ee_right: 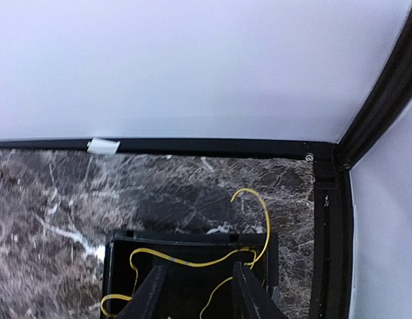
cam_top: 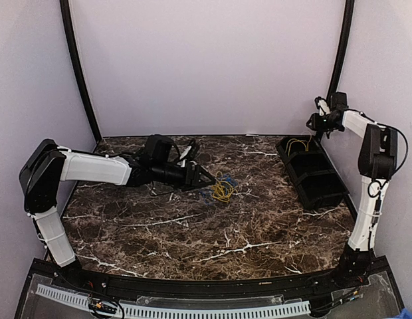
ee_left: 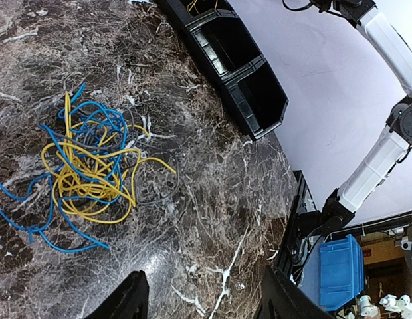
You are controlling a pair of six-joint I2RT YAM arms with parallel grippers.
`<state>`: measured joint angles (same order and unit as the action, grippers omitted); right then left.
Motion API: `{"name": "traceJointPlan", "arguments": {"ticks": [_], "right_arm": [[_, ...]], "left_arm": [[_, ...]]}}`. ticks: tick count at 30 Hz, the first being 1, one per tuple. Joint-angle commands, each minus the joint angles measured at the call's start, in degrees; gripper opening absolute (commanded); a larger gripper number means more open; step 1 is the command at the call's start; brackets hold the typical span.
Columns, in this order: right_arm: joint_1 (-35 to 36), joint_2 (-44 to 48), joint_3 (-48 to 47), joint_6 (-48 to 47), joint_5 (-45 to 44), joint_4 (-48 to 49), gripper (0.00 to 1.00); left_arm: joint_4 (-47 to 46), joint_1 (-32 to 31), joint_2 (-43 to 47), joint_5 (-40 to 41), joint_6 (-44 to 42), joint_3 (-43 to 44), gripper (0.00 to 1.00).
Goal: Untangle the cables
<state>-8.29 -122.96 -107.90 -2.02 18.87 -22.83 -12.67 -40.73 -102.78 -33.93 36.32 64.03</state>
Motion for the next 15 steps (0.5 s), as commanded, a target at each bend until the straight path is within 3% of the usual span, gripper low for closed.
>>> {"name": "traceJointPlan", "arguments": {"ticks": [1,9,15], "right_arm": [[-0.1,-6.5,-7.4,3.7,-4.9,-2.1,0.41],[-0.1,-13.1,-13.6,6.3,-5.9,-3.3,0.43],[-0.2,-16.6,-16.6,7.1,-4.2,-3.6,0.38]], "left_arm": [[-1.0,-0.3,1.4,-0.8,0.1,-0.8,0.61],[1.3,-0.3,0.3,-0.1,-0.4,0.4,0.61],[2.1,-0.3,-2.1,-0.8,0.0,2.7,0.61]]}}
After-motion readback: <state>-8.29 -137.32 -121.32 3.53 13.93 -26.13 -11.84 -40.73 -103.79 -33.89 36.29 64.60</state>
